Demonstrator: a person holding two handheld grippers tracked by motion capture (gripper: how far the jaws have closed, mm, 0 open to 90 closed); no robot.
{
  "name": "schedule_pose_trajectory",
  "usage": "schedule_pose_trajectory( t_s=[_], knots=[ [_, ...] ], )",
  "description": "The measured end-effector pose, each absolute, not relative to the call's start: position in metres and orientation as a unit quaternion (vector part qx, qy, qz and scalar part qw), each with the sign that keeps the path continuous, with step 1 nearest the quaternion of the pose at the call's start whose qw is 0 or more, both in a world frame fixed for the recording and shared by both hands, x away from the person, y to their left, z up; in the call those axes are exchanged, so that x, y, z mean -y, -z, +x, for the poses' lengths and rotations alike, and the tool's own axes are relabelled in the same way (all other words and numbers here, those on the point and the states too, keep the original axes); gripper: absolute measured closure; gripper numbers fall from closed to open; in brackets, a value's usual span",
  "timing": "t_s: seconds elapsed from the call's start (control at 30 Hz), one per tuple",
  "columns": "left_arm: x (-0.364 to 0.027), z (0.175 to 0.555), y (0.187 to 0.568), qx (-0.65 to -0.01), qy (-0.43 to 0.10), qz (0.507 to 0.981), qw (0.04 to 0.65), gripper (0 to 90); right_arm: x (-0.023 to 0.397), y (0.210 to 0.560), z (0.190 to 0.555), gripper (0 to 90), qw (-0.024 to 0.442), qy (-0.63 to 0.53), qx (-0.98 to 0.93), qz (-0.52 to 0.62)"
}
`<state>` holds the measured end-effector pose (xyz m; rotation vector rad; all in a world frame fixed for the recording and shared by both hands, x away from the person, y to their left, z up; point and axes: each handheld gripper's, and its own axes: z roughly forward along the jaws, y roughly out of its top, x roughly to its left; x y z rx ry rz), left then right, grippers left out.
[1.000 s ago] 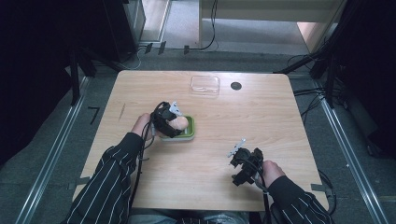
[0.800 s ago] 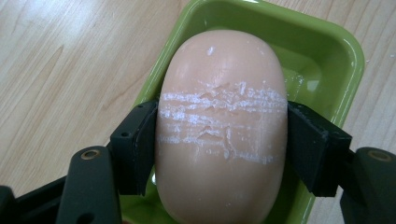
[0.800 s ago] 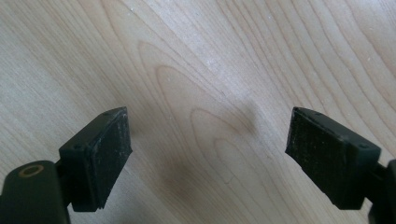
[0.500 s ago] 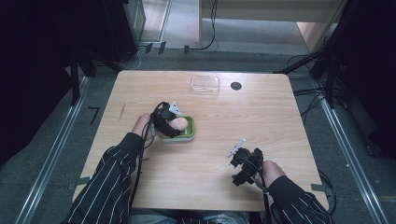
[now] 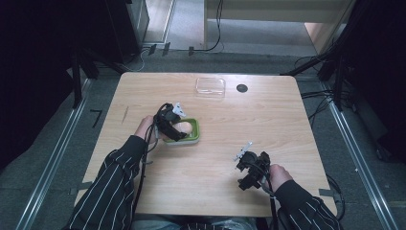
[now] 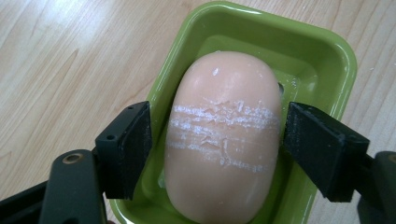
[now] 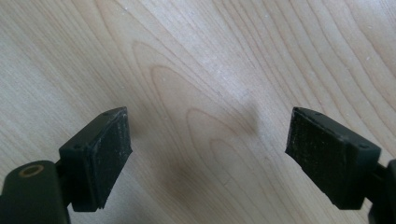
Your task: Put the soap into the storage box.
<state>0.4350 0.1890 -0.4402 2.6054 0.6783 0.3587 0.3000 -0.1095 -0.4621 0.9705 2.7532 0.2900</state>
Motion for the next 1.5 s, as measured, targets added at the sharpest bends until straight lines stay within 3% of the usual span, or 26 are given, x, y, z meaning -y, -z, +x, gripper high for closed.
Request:
schedule_pose_trajectory(
  t_s=[0.27, 0.6, 1.5],
  knots=[
    [-0.191, 0.43, 0.435, -0.262, -0.136, 0.934, 0.203, 14.5, 0.108, 0.461, 0.3, 14.6, 0.103, -0.101, -0.934, 0.326],
    [-0.192, 0.427, 0.432, -0.277, -0.137, 0.931, 0.196, 10.2, 0.106, 0.46, 0.296, 14.6, 0.105, -0.1, -0.934, 0.325],
    [-0.201, 0.39, 0.413, -0.331, -0.143, 0.915, 0.181, 7.5, 0.111, 0.459, 0.292, 14.6, 0.108, -0.098, -0.932, 0.332]
  ],
)
